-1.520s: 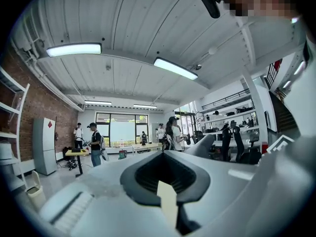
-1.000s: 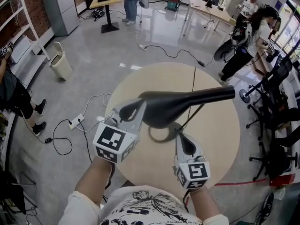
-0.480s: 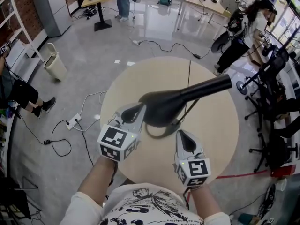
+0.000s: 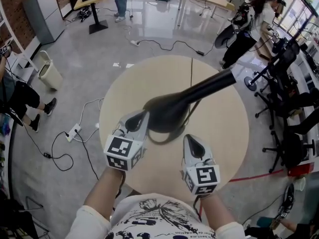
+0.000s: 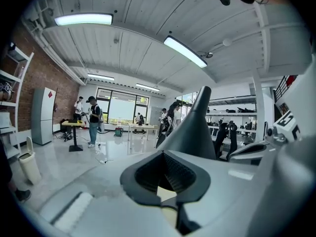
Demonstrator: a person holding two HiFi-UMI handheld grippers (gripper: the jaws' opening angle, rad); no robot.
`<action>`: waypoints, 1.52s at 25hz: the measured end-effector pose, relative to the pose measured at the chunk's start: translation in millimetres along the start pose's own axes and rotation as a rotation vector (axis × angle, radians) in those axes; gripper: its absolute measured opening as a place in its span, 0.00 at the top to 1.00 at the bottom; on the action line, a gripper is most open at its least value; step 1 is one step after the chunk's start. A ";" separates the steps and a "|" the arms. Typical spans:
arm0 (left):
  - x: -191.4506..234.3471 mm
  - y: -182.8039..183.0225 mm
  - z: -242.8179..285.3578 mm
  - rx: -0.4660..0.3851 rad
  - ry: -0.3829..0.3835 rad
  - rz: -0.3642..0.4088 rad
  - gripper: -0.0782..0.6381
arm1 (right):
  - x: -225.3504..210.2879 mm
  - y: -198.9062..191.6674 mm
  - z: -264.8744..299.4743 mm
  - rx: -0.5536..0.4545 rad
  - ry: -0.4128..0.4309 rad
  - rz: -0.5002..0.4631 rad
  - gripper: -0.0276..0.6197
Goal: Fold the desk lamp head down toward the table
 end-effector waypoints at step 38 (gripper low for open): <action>-106.5 -18.1 -50.1 -0.057 -0.019 0.041 0.88 | -20.0 2.5 -44.9 -0.089 0.026 -0.032 0.94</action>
Point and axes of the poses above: the fingertips, and each gripper's own axes: z forward along the fingers, x to its left, y out of its top, the point moved 8 cm from there along -z, backward along the fingers, and after that the axes turned 2 degrees about -y, right-handed, at the moved point
